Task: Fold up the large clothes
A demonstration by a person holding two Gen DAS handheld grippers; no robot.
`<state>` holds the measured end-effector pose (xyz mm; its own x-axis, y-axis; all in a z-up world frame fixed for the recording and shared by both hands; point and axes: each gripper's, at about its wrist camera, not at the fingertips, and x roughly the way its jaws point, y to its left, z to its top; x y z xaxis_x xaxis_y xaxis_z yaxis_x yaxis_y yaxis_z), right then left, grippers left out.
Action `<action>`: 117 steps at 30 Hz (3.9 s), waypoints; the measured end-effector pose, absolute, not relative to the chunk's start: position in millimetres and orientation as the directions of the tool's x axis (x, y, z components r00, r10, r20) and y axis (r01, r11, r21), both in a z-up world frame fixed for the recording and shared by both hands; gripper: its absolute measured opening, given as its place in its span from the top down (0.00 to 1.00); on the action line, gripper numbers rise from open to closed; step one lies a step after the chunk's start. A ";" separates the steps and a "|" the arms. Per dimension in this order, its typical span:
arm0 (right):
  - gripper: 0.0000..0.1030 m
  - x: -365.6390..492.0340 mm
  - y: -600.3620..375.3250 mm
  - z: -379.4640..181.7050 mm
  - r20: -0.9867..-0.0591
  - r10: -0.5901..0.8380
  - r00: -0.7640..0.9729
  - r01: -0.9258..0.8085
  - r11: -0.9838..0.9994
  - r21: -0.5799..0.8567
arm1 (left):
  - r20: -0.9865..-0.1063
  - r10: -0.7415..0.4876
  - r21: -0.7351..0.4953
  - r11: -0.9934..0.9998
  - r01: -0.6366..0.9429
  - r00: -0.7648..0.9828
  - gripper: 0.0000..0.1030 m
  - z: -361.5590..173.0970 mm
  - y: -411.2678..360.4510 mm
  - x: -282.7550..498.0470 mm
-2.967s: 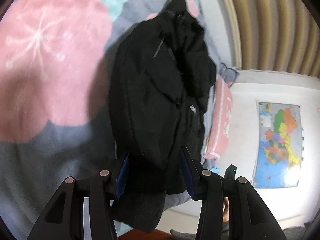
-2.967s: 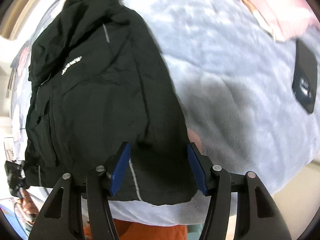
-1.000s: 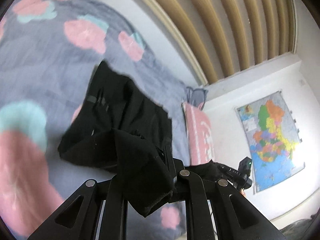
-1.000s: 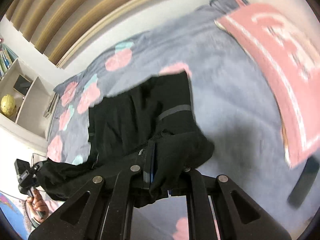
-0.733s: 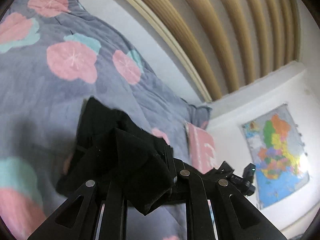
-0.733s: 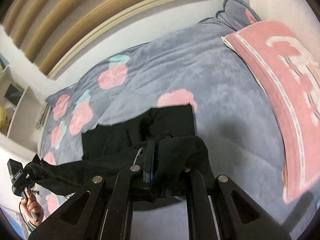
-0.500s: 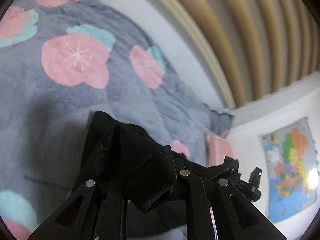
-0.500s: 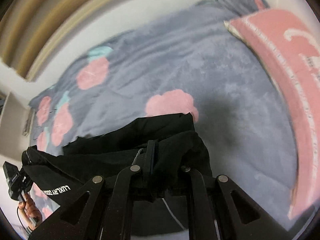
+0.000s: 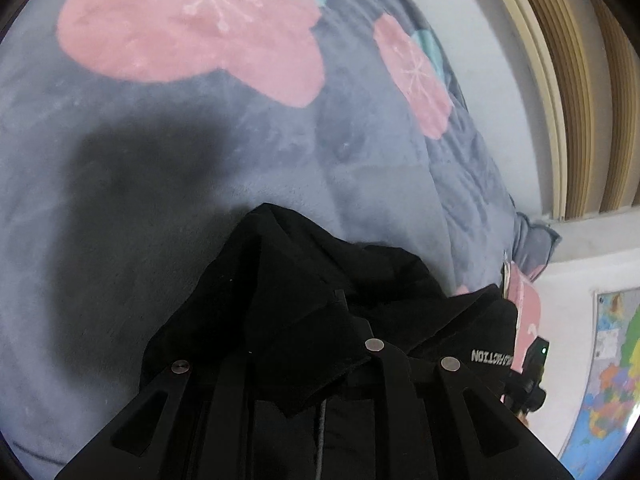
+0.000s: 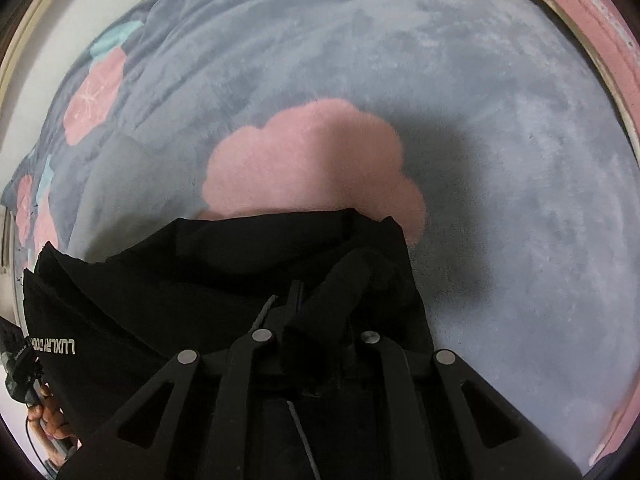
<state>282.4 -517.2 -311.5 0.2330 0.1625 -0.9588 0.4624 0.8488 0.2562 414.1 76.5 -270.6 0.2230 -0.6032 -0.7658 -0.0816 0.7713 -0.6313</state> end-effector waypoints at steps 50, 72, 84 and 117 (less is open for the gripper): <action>0.82 266.1 -516.3 -193.3 -0.838 -0.181 0.515 0.245 0.968 -0.058 | -0.709 -0.529 -0.544 0.831 0.116 0.465 0.88 -148.0 109.5 411.6; 0.49 266.1 -521.5 -233.3 -0.914 -0.027 0.404 0.271 0.958 0.091 | -0.808 -0.490 -0.508 0.861 0.034 0.328 0.63 -205.6 139.1 442.9; 0.47 188.4 -384.6 -211.5 -0.880 0.172 0.442 0.111 0.963 0.244 | -0.754 -0.581 -0.467 0.803 0.371 0.307 0.64 -126.7 14.9 295.0; 0.41 281.4 -354.9 -292.1 -0.932 0.021 0.361 0.156 0.984 0.082 | -0.903 -0.341 -0.293 0.934 0.205 0.262 0.47 -237.7 -70.6 380.9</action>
<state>281.4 -354.9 -292.1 0.3610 0.0210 -0.9323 0.1556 0.9844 0.0824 380.9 -70.6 -237.7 0.2616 -0.3405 -0.9031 0.2050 0.9340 -0.2928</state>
